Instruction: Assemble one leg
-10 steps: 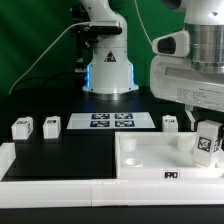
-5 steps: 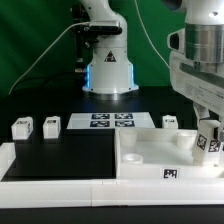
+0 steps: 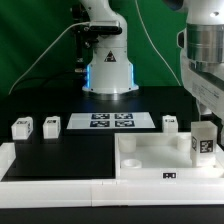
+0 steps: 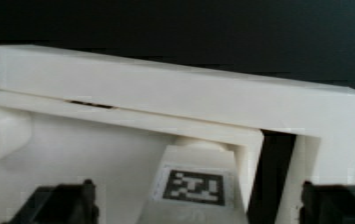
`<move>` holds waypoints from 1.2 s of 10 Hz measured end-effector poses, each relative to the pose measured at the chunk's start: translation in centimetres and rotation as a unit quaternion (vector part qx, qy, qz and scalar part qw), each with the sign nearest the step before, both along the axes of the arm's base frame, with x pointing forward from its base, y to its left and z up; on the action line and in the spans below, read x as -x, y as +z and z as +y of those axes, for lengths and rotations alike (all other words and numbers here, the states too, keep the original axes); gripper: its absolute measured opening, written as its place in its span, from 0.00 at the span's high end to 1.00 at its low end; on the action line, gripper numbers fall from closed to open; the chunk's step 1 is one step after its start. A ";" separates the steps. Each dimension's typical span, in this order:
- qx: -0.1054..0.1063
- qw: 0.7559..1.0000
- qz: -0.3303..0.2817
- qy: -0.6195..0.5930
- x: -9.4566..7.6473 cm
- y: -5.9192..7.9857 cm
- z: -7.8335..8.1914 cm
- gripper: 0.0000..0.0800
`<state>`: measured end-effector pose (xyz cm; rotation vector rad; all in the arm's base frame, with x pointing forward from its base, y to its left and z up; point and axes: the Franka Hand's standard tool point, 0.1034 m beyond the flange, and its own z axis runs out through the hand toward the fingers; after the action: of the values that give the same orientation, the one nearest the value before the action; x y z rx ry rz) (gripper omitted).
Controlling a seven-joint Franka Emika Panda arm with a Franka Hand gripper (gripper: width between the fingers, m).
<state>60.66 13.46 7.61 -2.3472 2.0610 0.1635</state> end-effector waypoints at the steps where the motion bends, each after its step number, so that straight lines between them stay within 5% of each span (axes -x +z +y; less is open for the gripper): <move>1: -0.004 0.998 -0.005 0.065 0.0 0.0 -0.1 0.20; 7: -0.027 0.920 -0.030 0.390 -0.1 0.0 -0.4 0.19; 12: -0.038 0.795 -0.045 0.604 -0.1 0.0 -0.5 0.19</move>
Offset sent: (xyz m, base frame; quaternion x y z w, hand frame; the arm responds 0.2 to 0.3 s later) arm 0.0007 -0.0025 0.0000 -0.0090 -0.0022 -0.2047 0.9788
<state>60.71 12.98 7.57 -3.0688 0.2119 0.1147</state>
